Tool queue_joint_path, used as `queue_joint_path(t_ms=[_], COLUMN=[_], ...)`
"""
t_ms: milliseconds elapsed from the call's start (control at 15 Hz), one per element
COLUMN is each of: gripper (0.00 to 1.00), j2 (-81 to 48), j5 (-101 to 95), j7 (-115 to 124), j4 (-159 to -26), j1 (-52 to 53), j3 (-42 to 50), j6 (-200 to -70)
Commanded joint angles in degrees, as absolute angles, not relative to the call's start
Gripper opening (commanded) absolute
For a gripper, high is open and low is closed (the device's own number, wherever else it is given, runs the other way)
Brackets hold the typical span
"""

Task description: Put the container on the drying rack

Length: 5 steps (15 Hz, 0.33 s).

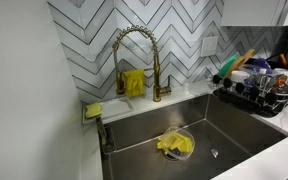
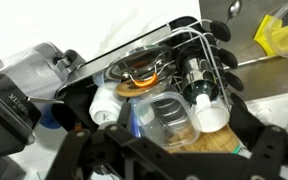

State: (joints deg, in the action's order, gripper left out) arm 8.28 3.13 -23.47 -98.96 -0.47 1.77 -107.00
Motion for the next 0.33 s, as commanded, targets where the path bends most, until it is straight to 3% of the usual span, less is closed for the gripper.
queue_joint_path(t_ms=[0, 67, 267], gripper=[1.00, 1.00, 1.00], j2=[14.84, 10.68, 11.11], j5=[8.75, 5.85, 6.03], j7=[-26.83, -24.87, -25.08], j4=[-107.69, -101.78, -102.05], j1=[-0.40, -0.14, -0.12], j3=[4.16, 3.45, 3.76], j6=[-113.29, -109.81, -110.22])
